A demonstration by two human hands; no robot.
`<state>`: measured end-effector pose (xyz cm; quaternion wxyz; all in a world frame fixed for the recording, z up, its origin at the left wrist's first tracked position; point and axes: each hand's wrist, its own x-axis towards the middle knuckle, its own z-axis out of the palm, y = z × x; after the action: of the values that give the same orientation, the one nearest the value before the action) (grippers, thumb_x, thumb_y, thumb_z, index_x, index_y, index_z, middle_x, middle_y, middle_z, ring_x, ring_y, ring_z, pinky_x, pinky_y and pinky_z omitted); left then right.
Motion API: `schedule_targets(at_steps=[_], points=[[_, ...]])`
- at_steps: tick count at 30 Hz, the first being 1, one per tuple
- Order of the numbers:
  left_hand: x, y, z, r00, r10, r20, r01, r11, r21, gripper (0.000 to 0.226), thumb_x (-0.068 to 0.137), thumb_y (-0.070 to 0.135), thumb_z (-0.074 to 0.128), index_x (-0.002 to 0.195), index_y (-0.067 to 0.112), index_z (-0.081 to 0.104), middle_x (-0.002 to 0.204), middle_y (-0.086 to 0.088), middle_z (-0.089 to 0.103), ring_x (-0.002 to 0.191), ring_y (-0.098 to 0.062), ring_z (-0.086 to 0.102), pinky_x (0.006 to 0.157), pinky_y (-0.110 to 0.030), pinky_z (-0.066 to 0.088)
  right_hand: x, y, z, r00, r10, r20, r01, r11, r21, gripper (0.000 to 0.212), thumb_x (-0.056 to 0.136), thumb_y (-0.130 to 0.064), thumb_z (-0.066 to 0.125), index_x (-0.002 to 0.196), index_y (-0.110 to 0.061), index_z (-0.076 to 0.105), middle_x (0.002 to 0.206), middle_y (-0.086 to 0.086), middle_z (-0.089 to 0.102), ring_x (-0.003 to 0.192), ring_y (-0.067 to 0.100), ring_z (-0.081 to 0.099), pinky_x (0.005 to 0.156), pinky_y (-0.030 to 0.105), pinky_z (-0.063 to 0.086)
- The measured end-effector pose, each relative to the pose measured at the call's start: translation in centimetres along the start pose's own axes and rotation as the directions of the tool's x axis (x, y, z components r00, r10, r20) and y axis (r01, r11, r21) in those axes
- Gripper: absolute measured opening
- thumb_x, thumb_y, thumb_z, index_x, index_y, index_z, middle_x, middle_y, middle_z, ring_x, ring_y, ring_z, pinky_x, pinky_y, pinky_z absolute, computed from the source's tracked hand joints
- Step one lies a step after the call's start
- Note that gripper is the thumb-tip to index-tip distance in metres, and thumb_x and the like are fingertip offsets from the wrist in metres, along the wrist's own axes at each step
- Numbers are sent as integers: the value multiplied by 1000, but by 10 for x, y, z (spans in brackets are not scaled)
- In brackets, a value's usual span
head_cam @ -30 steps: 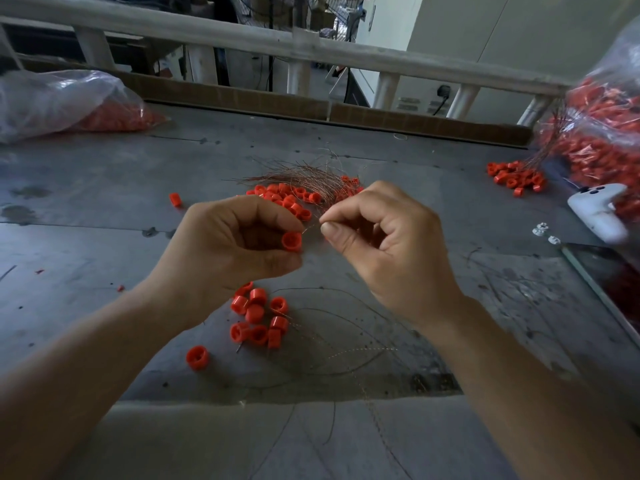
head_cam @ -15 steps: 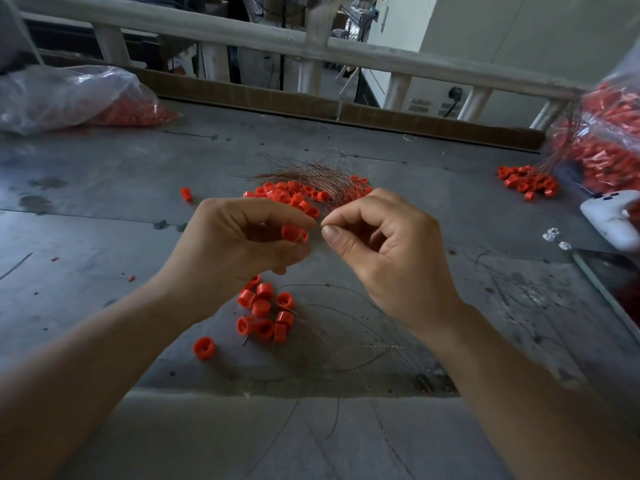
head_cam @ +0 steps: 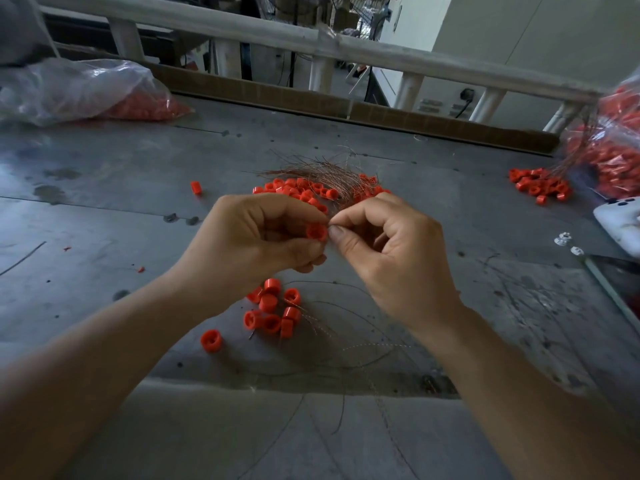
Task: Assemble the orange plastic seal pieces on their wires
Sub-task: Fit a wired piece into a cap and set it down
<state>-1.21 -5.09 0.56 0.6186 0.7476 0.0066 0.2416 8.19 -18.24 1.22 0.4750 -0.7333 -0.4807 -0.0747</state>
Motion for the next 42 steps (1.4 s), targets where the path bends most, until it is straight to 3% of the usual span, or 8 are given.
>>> schedule_targets(at_steps=[6,12,24,36,42], points=[[2,-1,0,999,-14,-45,16,999,37,32,50,27,73,75,12,59,65,-2,69,56,-16,67,54,-20,54,-1,-2,2,999,-43,7,43,999,-12,7,78,-15,63,73,-13,68,68,-15,52,63,0,49,56,7,36],[1,2,0,997,0,-74,1,1000,13,34,52,30,72,78,11,61,68,-6,69,56,-16,67,52,-21,54,0,-3,2,997,-82,7,82,996,-38,5,77,-12,65,75,-10,69,68,-12,53,62,0,49,57,7,37],[-1,3,-4,999,-50,4,49,968,-247,27,67,8,60,89,18,71,79,-6,73,72,-20,71,60,-20,54,1,-5,-1,991,-104,-86,96,991,-89,4,77,-12,68,75,-9,70,69,-2,59,61,5,53,55,11,40],[-2,4,-4,999,-40,0,39,981,-191,26,68,6,58,93,10,64,78,0,73,73,-15,71,61,-18,54,1,-6,-2,993,-108,-53,103,991,-88,4,77,-10,67,75,-9,70,69,-2,59,62,5,53,56,12,41],[-1,3,-6,999,-53,-7,51,976,-210,26,67,8,59,92,13,66,78,-2,73,72,-16,71,59,-17,53,5,-7,-10,991,67,112,-84,985,150,22,80,-13,57,80,-34,63,73,-14,57,66,-1,56,61,12,45]])
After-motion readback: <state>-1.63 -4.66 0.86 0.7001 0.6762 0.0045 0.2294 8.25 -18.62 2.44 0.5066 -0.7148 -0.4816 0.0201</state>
